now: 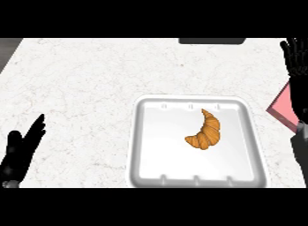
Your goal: Pick the croissant from the tray and place it in the cardboard box
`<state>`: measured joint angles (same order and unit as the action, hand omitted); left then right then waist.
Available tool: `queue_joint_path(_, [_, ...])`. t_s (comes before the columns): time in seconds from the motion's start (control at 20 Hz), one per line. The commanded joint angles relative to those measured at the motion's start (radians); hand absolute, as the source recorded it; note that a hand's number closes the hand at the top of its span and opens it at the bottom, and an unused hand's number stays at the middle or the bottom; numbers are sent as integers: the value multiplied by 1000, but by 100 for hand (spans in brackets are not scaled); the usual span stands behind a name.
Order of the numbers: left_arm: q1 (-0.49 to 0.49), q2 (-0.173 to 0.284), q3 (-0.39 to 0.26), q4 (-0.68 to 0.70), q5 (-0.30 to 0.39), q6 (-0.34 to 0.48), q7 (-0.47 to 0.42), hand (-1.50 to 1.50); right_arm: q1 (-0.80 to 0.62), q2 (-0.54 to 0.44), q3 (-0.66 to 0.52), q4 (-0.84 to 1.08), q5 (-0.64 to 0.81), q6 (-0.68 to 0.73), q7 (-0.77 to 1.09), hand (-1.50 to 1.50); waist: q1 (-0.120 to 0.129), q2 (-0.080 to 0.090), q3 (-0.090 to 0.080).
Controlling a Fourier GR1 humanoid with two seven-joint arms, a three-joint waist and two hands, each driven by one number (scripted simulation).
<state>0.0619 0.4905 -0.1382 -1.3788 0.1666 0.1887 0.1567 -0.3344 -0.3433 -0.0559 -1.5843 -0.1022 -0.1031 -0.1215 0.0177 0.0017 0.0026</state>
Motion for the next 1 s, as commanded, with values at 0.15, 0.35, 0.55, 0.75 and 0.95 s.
queue_joint_path(0.15, [-147,46,-6,-136,-44,-65,-138,0,11,-29,-46,-138,139,-203,174,-150,-80,-28,-9])
queue_joint_path(0.35, [-193,49,-23,-181,-48,-101,-193,0,197,-167,-35,-113,338,-221,325,-150,-150,-27,-15])
queue_joint_path(0.55, [-205,17,-61,-204,-51,-139,-239,0,356,-147,52,-370,491,-265,439,-150,-80,-15,-7])
queue_joint_path(0.75, [-239,1,-76,-187,-63,-156,-240,0,453,-192,175,-486,677,-205,473,-150,-52,-8,-6])
queue_joint_path(0.95, [-315,-6,-55,-166,-49,-179,-202,0,422,-252,225,-597,767,-50,669,-150,-35,-3,-5])
